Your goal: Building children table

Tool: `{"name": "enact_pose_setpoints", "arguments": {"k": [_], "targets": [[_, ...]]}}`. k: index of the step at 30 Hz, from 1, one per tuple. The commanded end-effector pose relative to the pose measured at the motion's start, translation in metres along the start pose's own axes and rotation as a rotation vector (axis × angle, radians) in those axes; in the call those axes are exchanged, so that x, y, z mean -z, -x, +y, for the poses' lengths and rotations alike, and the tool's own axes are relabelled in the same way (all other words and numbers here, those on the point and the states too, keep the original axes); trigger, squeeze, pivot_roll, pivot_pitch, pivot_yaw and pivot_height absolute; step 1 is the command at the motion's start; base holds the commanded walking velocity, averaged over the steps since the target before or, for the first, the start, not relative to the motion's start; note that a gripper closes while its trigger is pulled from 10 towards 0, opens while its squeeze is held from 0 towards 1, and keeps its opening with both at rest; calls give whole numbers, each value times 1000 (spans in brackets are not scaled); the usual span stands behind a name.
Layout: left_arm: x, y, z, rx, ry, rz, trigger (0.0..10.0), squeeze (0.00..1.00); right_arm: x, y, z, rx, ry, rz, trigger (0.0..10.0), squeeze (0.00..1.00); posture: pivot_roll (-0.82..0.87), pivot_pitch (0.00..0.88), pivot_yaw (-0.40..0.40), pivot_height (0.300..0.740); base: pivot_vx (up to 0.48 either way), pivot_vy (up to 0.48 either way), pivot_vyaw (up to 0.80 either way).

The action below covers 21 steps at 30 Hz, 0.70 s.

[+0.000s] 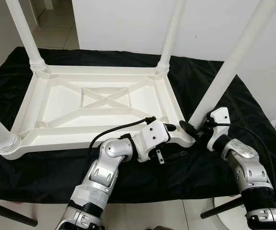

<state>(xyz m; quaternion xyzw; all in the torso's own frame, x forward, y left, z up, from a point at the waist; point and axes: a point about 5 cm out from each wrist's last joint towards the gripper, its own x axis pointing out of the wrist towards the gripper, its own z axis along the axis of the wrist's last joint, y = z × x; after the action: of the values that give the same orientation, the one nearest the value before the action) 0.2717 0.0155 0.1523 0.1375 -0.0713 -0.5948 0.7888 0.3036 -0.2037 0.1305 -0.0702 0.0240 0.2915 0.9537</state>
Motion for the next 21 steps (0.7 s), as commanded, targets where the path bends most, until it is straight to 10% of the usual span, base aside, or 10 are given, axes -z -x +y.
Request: {"name": "enact_pose_setpoints", "arguments": {"k": [1, 2, 21], "targets": [[-1, -2, 8, -162, -7, 0, 10000, 0, 16, 4, 6, -34, -28, 65, 2078, 0, 22, 0, -71, 740, 0, 0, 0], [-1, -2, 8, -162, -7, -1, 10000, 0, 16, 4, 6, -28, -34, 60, 10000, 0, 19, 0, -71, 740, 0, 0, 0], [1, -1, 1, -151, 3, 1, 10000, 0, 11, -2, -1, 465, -155, 86, 10000, 0, 14, 0, -83, 740, 0, 0, 0]]}}
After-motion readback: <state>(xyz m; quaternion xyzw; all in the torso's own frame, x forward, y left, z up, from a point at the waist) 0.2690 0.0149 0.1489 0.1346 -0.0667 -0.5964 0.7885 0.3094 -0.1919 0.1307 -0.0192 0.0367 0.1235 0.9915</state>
